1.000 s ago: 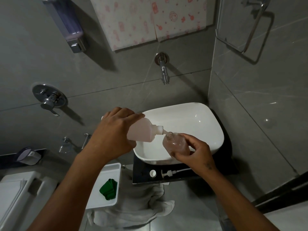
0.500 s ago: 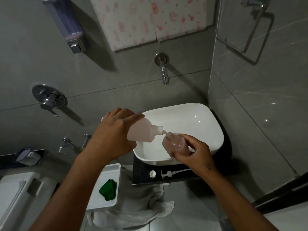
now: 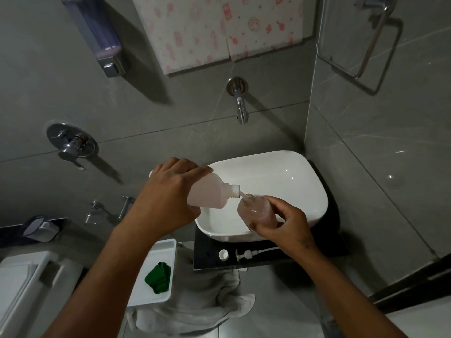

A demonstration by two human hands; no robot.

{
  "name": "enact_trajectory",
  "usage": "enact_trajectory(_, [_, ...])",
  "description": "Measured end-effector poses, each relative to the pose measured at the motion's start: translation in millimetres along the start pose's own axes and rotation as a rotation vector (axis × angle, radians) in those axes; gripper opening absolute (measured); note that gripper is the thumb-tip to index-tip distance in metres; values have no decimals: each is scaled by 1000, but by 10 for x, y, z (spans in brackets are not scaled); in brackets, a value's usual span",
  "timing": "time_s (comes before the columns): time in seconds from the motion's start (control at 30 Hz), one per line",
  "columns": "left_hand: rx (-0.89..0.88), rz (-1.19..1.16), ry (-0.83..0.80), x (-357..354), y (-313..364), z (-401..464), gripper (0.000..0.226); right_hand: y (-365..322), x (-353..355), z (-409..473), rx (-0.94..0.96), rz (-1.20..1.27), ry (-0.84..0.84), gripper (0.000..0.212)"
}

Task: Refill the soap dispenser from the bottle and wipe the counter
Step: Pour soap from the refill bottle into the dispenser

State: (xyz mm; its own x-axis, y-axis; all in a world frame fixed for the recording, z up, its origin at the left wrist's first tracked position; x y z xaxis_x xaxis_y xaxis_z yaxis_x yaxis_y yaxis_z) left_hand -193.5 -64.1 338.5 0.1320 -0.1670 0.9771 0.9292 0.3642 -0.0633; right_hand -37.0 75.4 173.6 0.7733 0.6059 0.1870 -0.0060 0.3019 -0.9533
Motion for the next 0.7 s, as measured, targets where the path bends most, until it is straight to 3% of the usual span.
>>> enact_trajectory(0.7, [1,6,-9,-11,27,-22,88,-11,-42,-9,9,-3,-1,51])
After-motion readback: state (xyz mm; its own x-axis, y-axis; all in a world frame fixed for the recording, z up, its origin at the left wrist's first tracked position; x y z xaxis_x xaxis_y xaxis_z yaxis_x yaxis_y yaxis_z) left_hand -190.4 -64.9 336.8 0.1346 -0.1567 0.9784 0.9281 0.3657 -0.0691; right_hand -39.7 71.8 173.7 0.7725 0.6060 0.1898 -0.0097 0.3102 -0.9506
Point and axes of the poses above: each hand's wrist, its own z-axis towards the middle knuckle, its own x-axis out of the back of the hand, y = z × x, the point moved 8 cm from there along z, towards the middle knuckle, and after that the axes turned 1 degree about y, right-handed, at the moved point
